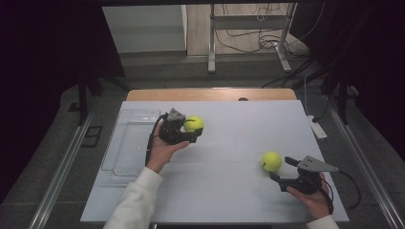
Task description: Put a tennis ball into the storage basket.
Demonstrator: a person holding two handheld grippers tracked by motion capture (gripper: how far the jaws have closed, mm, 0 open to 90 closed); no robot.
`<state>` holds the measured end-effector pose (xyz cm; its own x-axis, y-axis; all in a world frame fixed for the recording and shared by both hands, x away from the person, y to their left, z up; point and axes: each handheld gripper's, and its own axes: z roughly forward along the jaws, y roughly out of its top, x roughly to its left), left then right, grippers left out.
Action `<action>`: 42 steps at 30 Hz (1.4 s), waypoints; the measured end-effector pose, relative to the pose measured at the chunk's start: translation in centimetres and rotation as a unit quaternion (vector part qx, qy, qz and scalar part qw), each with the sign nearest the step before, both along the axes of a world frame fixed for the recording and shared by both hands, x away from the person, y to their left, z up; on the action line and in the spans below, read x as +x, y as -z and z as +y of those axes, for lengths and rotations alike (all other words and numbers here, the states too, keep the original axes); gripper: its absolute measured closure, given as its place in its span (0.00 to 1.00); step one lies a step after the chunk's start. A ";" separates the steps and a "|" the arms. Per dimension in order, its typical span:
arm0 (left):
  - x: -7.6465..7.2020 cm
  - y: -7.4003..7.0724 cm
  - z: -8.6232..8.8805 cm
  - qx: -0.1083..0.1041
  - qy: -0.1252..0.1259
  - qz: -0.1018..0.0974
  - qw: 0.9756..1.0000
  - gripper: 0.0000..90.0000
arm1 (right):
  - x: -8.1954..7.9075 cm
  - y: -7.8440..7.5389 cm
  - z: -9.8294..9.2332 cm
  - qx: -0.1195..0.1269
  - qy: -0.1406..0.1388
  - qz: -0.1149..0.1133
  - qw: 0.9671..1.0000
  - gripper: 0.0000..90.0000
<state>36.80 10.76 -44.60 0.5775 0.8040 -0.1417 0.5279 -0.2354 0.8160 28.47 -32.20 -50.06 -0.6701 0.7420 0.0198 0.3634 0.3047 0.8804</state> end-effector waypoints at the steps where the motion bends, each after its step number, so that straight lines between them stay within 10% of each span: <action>1: 0.0 0.0 0.1 -0.001 0.000 0.000 1.000 0.30 | 0.0 0.0 0.0 0.000 0.000 0.000 1.000 0.15; 42: -1.7 -0.5 3.0 -0.010 -0.028 -0.019 0.999 0.30 | 0.0 0.0 0.1 -0.003 -0.001 0.000 1.000 0.15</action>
